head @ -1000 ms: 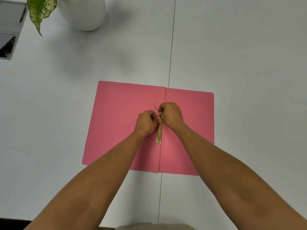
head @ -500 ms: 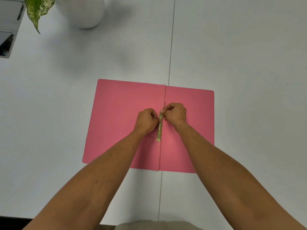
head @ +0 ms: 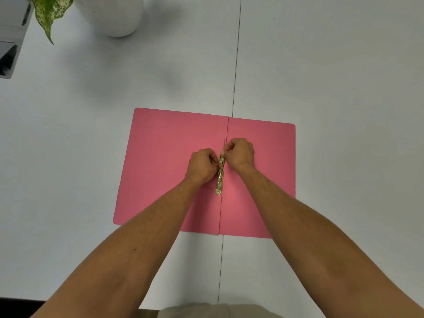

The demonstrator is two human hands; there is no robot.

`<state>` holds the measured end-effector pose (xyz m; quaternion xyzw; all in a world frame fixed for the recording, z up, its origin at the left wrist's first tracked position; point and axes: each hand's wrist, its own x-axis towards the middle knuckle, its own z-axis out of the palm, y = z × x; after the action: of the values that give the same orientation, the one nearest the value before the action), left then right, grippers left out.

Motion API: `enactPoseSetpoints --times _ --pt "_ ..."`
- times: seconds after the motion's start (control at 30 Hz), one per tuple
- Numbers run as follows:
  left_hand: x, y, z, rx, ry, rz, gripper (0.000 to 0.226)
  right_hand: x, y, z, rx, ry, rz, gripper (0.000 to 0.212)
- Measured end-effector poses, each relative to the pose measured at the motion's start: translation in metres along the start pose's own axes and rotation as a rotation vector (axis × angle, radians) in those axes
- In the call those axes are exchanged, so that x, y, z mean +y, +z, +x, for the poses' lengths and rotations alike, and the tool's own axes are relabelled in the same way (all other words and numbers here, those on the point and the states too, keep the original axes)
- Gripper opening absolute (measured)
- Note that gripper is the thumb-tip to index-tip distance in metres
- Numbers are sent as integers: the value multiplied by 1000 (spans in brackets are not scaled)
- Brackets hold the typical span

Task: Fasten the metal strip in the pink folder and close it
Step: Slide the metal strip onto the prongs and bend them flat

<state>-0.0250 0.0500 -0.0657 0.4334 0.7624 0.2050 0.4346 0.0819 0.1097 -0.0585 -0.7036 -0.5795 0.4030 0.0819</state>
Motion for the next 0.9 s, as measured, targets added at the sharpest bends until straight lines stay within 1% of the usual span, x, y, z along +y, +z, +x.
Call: enactPoseSetpoints --times 0.1,0.2,0.3,0.37,0.4,0.43,0.57,0.63,0.7,0.77,0.8,0.9 --pt "0 1 -1 7 13 10 7 5 8 -10 48 -54 32 5" --pt "0 1 0 12 27 17 3 14 12 -20 69 -118 109 17" --pt "-1 1 0 7 25 12 4 20 11 -25 54 -172 113 33" --pt "0 1 -1 3 25 -5 9 21 8 -28 49 -152 174 41" --pt "0 1 -1 2 24 -11 12 22 6 -32 53 -129 213 42" --pt "0 0 -1 3 24 -10 13 23 6 -36 57 -103 245 38" --pt "0 1 -1 -1 24 -3 9 39 13 -63 33 -38 274 7" --pt "0 1 -1 -3 25 3 9 46 19 -76 16 0 267 10" --pt "0 1 -2 0 29 7 10 49 25 -86 -50 45 254 14" --pt "0 1 -1 0 34 13 11 49 29 -92 -118 66 261 11" --pt "0 1 -1 -1 35 16 11 50 29 -94 -129 68 280 8" --pt "-1 1 -1 -2 37 23 12 55 29 -99 -106 65 308 11"
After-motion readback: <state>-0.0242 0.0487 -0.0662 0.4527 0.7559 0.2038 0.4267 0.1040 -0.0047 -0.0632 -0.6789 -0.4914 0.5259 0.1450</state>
